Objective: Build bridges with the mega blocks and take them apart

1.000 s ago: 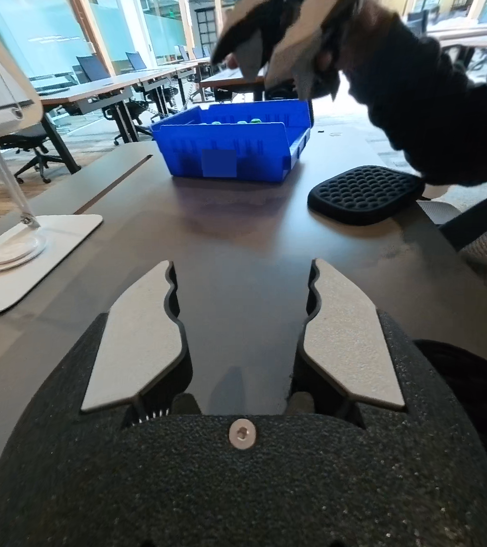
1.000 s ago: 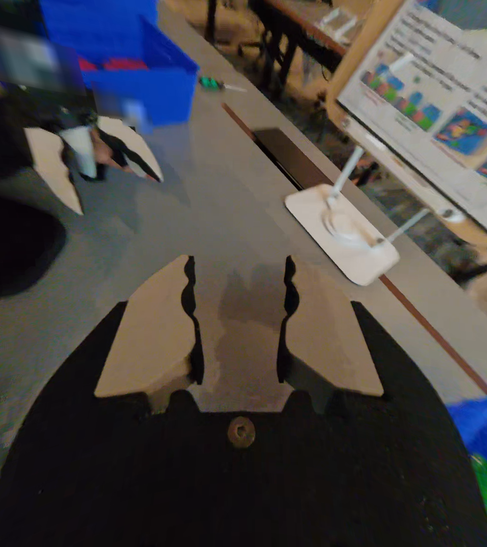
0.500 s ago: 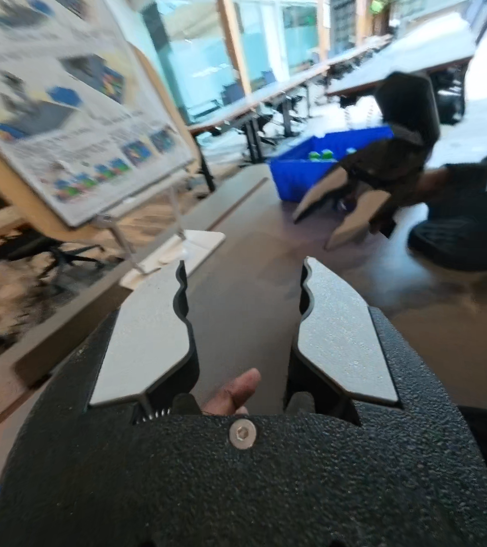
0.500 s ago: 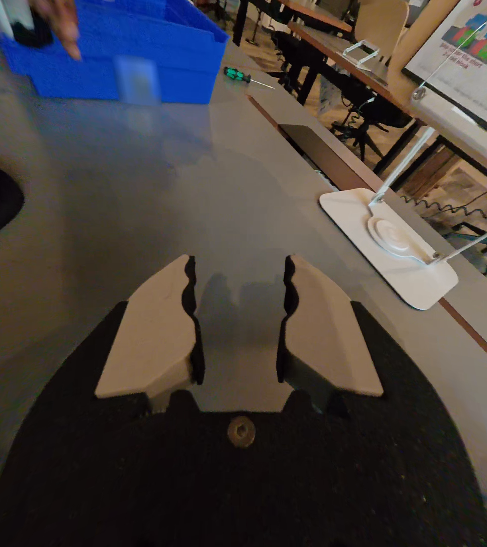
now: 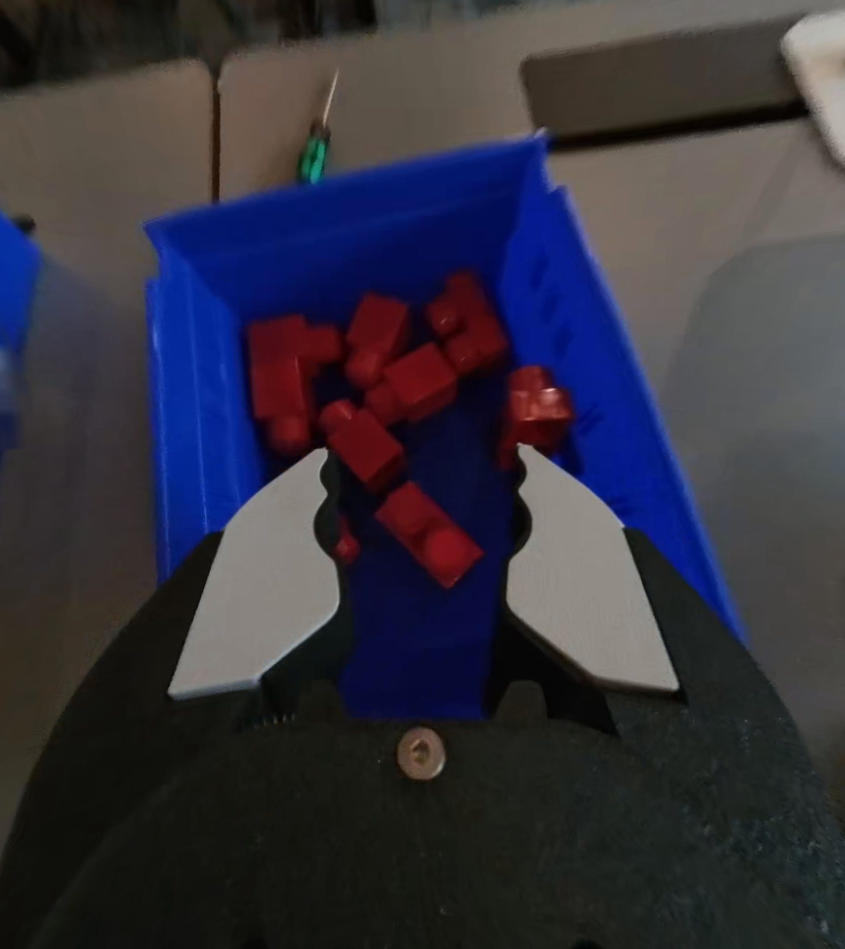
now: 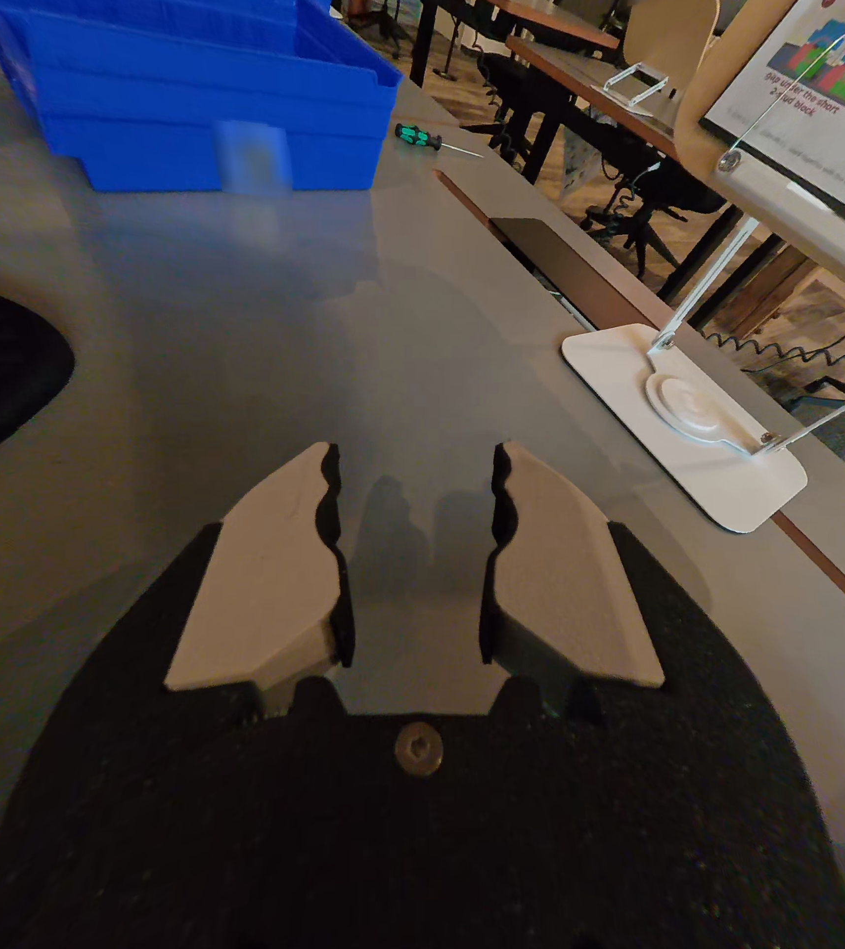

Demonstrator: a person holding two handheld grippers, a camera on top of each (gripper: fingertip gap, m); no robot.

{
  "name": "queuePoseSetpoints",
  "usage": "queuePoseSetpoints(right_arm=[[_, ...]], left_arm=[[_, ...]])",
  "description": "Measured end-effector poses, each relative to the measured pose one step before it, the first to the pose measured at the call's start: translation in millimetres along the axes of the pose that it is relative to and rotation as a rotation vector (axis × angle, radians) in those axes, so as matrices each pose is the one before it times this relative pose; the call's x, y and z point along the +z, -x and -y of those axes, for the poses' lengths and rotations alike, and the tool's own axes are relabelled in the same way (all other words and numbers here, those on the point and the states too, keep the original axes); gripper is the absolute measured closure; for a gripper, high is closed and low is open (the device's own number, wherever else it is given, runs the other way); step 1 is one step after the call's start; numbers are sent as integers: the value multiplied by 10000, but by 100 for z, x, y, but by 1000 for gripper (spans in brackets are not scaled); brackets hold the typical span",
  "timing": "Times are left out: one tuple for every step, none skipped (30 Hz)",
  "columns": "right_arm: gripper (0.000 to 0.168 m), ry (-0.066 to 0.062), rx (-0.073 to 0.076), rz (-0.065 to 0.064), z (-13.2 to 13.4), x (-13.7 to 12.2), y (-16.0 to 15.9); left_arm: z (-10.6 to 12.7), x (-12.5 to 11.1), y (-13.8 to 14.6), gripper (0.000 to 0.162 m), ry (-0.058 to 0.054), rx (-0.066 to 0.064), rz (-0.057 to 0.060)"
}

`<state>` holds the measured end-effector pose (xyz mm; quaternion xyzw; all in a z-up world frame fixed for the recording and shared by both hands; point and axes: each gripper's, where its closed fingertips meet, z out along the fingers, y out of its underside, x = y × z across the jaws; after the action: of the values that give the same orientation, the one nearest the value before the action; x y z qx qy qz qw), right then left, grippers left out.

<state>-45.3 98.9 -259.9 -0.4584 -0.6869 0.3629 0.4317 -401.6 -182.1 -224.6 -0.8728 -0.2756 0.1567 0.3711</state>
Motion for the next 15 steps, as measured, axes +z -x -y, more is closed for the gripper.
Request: queuePoseSetpoints(right_arm=[[111,-35,31,1,55,-77,-32],[111,-40,21,-8,75,-76,-44],[112,-50,11,-32,90,-91,-82],[112,-43,18,-22,81,-88,-75],[112,-22,23,4,43,-77,-36],[112,-21,28,-12,39,-78,-62],[112,-36,28,-30,59,-76,-75],[112,-31,16,2,66,-81,-35],[112,-22,8,8,56,-64,-15],[112,-15,5,-20,30,-53,-61],[113,-6,-4,-12,6,-43,-45],[112,18,-10,0,-32,-24,-24],[112,51,-15,-1,-76,-2,-12],[112,49,-16,-8,-82,3,-20],[112,22,-19,9,-28,-1,18]], left_arm=[[-687,1252,562,98,588,-65,268],[-620,1232,538,98,610,-5,296],[-503,1215,442,97,572,-8,249],[-280,1160,430,98,451,-91,220],[-237,1073,412,99,412,-105,205],[-227,970,388,101,379,-76,192],[-170,854,300,102,303,-89,136],[-116,746,133,102,226,-101,31],[-95,608,11,102,164,-94,-25],[-66,500,9,103,101,-90,-9],[-59,428,-29,104,64,-73,-24],[-98,399,-138,104,70,-59,-85],[-194,402,-73,105,104,-55,-29],[-287,421,175,105,155,-32,126],[-282,381,365,106,148,35,259]])
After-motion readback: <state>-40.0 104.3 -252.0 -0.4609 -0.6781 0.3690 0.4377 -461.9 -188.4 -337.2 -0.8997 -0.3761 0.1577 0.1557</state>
